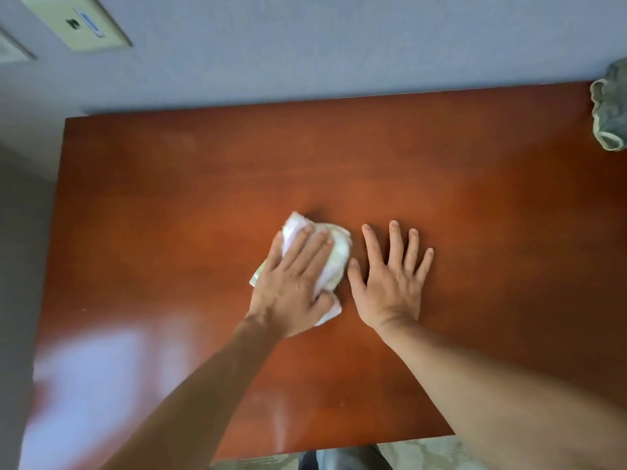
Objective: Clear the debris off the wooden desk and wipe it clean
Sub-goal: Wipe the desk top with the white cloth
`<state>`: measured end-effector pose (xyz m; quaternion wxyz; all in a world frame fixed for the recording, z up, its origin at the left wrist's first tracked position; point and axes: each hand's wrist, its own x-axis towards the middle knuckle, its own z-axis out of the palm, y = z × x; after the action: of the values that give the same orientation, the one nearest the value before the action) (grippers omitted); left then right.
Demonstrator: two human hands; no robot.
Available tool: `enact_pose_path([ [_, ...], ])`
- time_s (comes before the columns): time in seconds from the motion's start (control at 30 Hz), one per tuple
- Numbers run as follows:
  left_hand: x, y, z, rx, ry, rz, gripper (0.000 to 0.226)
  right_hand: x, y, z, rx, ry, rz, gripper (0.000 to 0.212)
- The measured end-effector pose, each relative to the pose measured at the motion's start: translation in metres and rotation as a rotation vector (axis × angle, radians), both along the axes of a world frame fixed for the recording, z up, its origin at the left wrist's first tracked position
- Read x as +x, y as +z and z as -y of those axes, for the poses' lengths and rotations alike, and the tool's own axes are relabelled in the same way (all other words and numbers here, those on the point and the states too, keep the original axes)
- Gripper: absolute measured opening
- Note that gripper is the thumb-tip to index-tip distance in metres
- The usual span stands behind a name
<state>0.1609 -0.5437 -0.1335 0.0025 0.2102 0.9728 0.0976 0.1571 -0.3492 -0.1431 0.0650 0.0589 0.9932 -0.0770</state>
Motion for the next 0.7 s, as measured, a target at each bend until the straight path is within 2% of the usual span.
enact_pose_path([
  [0.07,-0.008,0.005,-0.013,0.047,0.368,0.062,0.081,0.001,-0.001,0.0,-0.015,-0.007,-0.018,0.066],
  [0.1,-0.011,0.007,-0.022,0.075,0.473,0.093,0.081,0.001,-0.002,0.0,-0.016,-0.009,-0.026,0.065],
  [0.13,-0.012,0.008,-0.028,0.086,0.461,0.105,0.081,0.001,-0.003,0.0,-0.016,-0.009,-0.032,0.065],
  [0.23,-0.008,0.002,-0.008,0.007,0.007,0.035,0.08,0.0,-0.003,0.0,-0.006,-0.002,-0.037,0.065],
  [0.27,-0.01,0.004,0.009,-0.054,-0.083,0.011,0.081,0.0,-0.003,-0.001,-0.008,-0.003,-0.03,0.065],
  [0.3,-0.013,0.004,0.024,-0.102,-0.083,-0.009,0.083,0.0,-0.003,-0.001,-0.009,-0.006,-0.026,0.065],
  [0.37,-0.02,0.003,0.043,-0.107,0.19,-0.031,0.083,0.0,-0.002,0.0,-0.011,-0.01,-0.026,0.065],
  [0.43,-0.016,0.005,0.034,-0.025,0.447,0.003,0.082,0.001,-0.002,0.001,-0.013,-0.014,-0.02,0.065],
  [0.47,-0.008,0.005,0.022,0.027,0.461,0.014,0.083,0.001,-0.002,0.001,-0.012,-0.016,-0.024,0.065],
  [0.5,0.004,0.003,0.009,0.069,0.391,0.017,0.084,0.0,-0.003,0.001,-0.009,-0.016,-0.029,0.065],
  [0.6,0.04,0.003,-0.001,0.067,0.007,0.03,0.083,0.0,-0.003,0.001,0.006,-0.007,-0.03,0.065],
  [0.67,0.035,0.004,0.013,0.015,-0.069,0.004,0.082,0.0,-0.003,0.001,0.013,-0.008,-0.032,0.065],
  [0.7,0.027,0.004,0.017,0.001,-0.014,-0.006,0.082,0.0,-0.002,0.001,0.011,-0.009,-0.031,0.065],
])
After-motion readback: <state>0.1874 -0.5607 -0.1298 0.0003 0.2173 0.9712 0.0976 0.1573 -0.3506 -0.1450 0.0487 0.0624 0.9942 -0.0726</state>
